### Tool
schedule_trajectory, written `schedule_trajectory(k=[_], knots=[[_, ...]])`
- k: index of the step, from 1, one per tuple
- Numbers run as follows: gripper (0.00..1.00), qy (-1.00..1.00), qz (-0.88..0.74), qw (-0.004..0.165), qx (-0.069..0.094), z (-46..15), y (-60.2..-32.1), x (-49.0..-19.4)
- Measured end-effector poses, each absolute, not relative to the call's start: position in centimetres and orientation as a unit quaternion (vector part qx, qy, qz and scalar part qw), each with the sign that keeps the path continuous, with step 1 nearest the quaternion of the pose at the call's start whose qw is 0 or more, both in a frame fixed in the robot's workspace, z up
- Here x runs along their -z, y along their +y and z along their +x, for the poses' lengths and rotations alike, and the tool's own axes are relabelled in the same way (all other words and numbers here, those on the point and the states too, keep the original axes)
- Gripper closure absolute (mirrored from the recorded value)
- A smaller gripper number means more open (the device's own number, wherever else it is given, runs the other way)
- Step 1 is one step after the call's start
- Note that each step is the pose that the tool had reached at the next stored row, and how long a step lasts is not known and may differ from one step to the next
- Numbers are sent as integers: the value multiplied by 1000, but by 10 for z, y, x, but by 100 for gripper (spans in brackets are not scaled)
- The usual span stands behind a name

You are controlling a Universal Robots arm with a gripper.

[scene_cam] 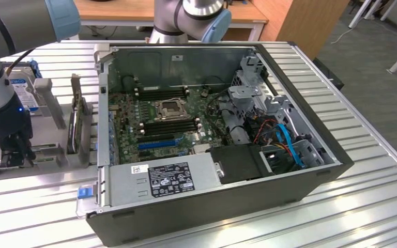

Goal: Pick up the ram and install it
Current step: 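Pick up the ram and move it above insertion slot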

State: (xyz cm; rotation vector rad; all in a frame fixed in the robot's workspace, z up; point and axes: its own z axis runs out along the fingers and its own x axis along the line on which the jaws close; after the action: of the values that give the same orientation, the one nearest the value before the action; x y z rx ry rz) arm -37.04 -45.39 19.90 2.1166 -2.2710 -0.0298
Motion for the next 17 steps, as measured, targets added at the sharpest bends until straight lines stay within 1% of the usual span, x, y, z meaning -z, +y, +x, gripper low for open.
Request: schedule_trajectory(k=[17], knots=[[76, -731, 682, 18, 10, -370, -455, -199]])
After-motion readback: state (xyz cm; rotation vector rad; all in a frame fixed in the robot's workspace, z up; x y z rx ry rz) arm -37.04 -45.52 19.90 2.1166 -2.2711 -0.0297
